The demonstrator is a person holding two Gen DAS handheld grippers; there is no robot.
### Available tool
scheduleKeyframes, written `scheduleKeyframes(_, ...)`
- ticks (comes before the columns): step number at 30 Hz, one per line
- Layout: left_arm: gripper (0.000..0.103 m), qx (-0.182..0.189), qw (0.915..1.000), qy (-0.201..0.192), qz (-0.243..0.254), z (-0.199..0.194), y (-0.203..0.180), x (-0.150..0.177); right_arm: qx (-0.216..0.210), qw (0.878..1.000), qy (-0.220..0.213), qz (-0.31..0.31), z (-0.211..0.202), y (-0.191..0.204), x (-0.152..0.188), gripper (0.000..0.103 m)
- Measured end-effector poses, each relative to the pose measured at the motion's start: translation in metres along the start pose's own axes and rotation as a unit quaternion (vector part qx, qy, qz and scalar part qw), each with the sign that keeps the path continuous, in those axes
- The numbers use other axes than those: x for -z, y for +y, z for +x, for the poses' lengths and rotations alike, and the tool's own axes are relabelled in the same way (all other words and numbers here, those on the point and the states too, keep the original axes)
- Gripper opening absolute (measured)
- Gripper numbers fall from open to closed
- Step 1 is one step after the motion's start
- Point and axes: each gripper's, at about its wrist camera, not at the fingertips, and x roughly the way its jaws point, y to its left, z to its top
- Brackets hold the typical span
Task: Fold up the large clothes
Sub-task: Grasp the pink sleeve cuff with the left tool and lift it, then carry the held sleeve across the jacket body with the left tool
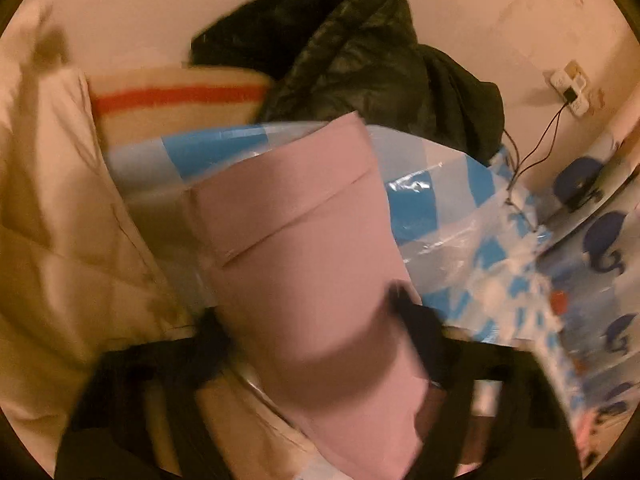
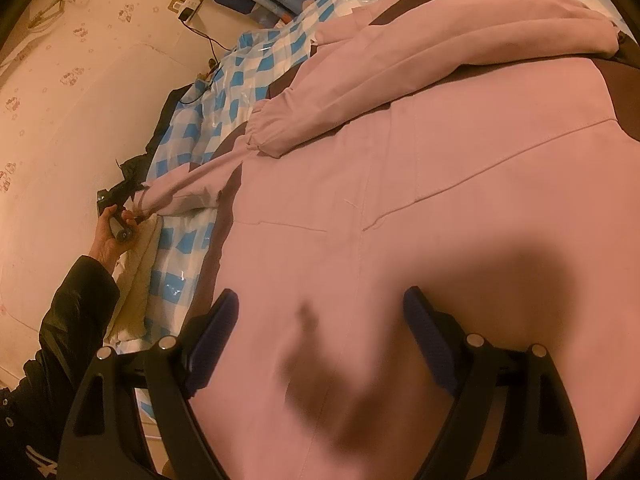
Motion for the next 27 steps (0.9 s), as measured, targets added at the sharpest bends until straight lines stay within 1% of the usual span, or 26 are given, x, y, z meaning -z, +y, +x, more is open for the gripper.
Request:
scheduleKeyframes(1,0.033,0.018,0.9998,0.003,-0.008,0.000,0.003,0.001,-0.001,1.000,-0.001,0.000,0.000,0.000,0.000,0.081)
scheduleKeyframes(3,0.024,0.035,0.9993,-0.003,-0.013,-0.004,0.006,0.004,-0.001,1.000,-0.002,-0.001,-0.001,-0.001,-0.001,0.081)
scheduleKeyframes(4,0.021,0.040,0.9990,-0.009,-0.013,-0.008,0.005,0.006,0.001,1.000,-0.006,-0.004,-0.002,0.000,-0.002,0.081)
scheduleKeyframes(6,0.019,0.050,0.9984,-0.023,-0.015,-0.018,0.005,0.011,0.015,1.000,-0.014,-0.014,-0.004,0.002,-0.003,0.081)
scheduleKeyframes(10,0.018,0.075,0.9952,-0.059,0.020,-0.050,-0.020,0.026,0.055,0.997,-0.048,-0.040,-0.014,0.008,-0.011,0.081)
scheduleKeyframes(14,0.018,0.119,0.9886,-0.075,0.053,-0.087,-0.056,0.040,0.092,0.991,-0.084,-0.056,-0.025,0.009,-0.022,0.081)
scheduleKeyframes(17,0.018,0.153,0.9818,-0.083,0.076,-0.119,-0.086,0.051,0.123,0.983,-0.120,-0.063,-0.039,0.007,-0.036,0.081)
scheduleKeyframes(19,0.018,0.176,0.9768,-0.083,0.089,-0.137,-0.107,0.061,0.140,0.979,-0.136,-0.065,-0.045,0.003,-0.043,0.081)
scheduleKeyframes(21,0.018,0.207,0.9697,-0.080,0.103,-0.158,-0.133,0.074,0.150,0.976,-0.147,-0.060,-0.051,-0.002,-0.048,0.081)
scheduleKeyframes(24,0.018,0.252,0.9553,-0.074,0.136,-0.188,-0.179,0.104,0.136,0.978,-0.157,-0.032,-0.058,-0.013,-0.053,0.081)
scheduleKeyframes(27,0.018,0.289,0.9389,-0.059,0.177,-0.212,-0.227,0.145,0.119,0.979,-0.166,-0.023,-0.066,-0.017,-0.055,0.081)
